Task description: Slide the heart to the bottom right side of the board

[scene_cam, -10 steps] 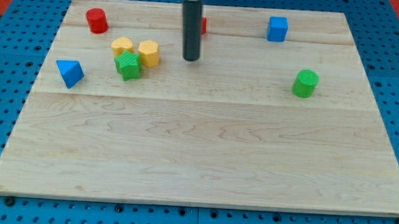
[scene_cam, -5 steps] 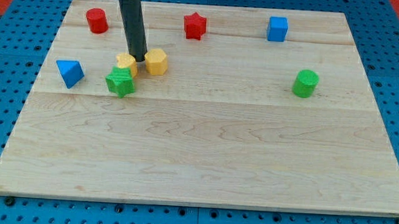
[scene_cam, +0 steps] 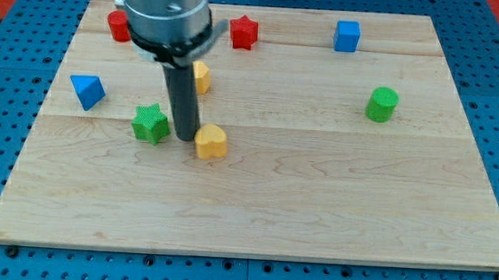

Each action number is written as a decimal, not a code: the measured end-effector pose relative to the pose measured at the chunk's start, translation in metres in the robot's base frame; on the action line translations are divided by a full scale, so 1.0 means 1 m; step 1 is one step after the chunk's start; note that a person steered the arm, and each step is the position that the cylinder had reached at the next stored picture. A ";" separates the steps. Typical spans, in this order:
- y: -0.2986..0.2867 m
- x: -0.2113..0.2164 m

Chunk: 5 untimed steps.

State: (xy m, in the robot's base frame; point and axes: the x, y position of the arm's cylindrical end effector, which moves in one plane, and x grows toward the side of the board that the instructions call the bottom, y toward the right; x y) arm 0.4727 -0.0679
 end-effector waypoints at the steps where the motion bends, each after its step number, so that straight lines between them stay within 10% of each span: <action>1: 0.077 0.009; 5: 0.123 0.035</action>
State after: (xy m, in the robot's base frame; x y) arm 0.5078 0.0549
